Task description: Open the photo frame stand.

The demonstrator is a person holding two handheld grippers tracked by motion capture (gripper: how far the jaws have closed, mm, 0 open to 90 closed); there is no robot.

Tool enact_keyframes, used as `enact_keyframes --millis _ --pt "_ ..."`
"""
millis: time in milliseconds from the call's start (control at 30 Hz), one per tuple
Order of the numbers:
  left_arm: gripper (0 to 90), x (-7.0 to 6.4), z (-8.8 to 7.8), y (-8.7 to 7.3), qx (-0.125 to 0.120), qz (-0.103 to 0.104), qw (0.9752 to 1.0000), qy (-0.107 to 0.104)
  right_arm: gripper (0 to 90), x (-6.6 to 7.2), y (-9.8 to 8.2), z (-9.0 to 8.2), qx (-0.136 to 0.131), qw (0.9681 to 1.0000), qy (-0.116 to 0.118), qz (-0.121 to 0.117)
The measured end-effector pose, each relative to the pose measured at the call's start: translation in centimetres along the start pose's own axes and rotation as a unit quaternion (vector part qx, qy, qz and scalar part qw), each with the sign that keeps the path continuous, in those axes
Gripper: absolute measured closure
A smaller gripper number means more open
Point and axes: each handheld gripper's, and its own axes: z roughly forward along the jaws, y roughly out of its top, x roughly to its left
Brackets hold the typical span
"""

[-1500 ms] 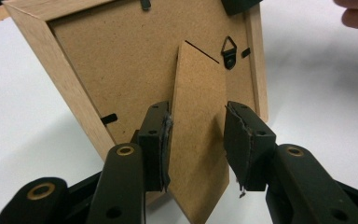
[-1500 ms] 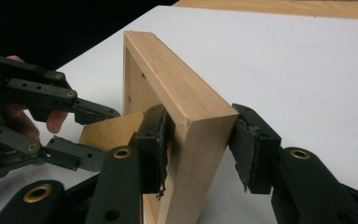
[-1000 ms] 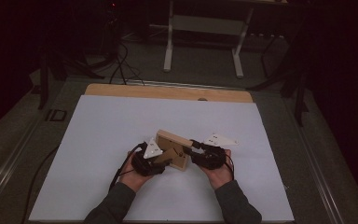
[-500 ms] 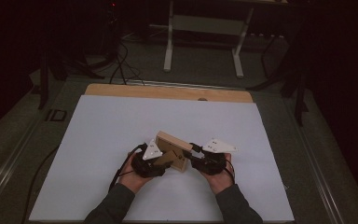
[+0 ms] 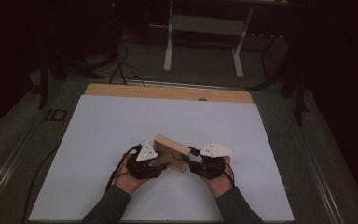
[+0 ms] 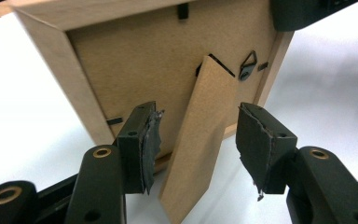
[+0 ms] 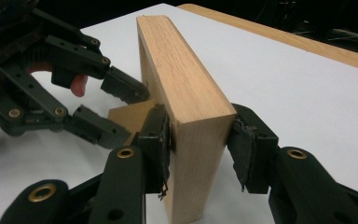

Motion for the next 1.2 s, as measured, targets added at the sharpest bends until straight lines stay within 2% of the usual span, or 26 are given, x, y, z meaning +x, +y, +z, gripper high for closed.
enact_keyframes --millis 300,633,767,1200 --pt "51.4 0.2 -1.9 -0.5 -0.019 0.0 0.9998 0.012 57.5 0.6 -0.3 -0.1 0.004 0.9999 0.012 -0.001" --pt "61.5 0.6 -2.8 -1.2 -0.027 -0.005 0.999 0.036 51.6 0.8 -0.5 -0.2 0.01 0.9998 0.018 0.006" --pt "68.4 1.0 -3.0 -1.2 -0.025 -0.012 0.9982 0.053 54.7 0.8 -0.5 -0.4 0.007 0.9997 0.022 0.001" --pt "83.8 0.8 -2.9 -1.3 -0.016 -0.011 0.9983 0.054 52.4 1.4 -0.7 -0.8 0.003 0.9988 0.049 -0.005"
